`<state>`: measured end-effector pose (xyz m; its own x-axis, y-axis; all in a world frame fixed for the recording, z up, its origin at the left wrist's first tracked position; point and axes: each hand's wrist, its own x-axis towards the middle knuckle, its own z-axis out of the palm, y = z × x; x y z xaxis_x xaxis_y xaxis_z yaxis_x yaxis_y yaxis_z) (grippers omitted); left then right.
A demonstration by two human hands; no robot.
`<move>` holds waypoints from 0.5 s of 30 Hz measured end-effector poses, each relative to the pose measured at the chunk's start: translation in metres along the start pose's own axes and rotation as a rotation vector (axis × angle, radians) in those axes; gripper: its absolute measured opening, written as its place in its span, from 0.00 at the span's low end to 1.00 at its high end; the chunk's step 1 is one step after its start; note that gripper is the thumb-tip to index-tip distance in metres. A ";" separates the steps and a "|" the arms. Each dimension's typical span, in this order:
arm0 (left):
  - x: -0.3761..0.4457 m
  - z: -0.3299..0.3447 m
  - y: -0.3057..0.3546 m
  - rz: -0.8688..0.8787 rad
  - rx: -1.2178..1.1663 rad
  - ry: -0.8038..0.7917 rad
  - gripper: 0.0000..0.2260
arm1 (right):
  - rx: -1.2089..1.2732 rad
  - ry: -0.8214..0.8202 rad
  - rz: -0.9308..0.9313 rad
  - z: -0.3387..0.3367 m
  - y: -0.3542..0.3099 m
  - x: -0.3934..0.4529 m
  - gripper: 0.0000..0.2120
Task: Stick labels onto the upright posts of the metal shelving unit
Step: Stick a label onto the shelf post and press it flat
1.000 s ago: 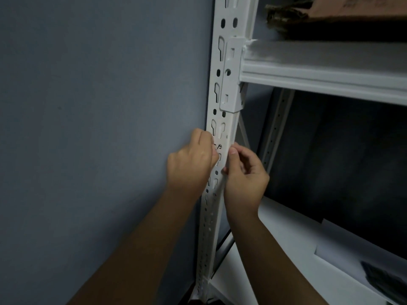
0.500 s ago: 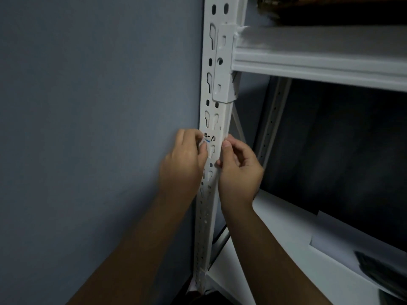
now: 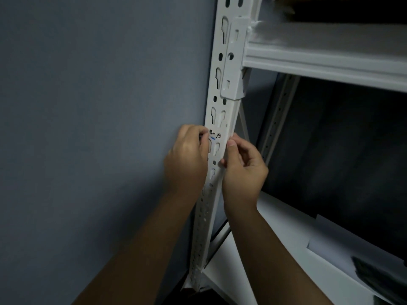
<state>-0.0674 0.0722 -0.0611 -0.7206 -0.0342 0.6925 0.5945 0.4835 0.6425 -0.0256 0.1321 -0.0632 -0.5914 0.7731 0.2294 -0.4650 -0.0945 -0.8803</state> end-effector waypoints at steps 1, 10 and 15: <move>0.000 0.000 0.001 -0.009 0.003 0.004 0.07 | -0.006 0.003 -0.008 0.001 0.001 0.000 0.08; -0.001 0.006 0.012 -0.085 0.030 0.000 0.07 | -0.024 0.044 -0.081 0.007 0.007 -0.004 0.06; -0.005 0.006 0.009 -0.059 -0.031 -0.003 0.04 | -0.026 0.025 -0.026 0.001 0.003 0.001 0.07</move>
<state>-0.0605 0.0826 -0.0609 -0.7557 -0.0593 0.6522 0.5617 0.4533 0.6921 -0.0282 0.1317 -0.0649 -0.5624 0.7905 0.2425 -0.4624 -0.0576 -0.8848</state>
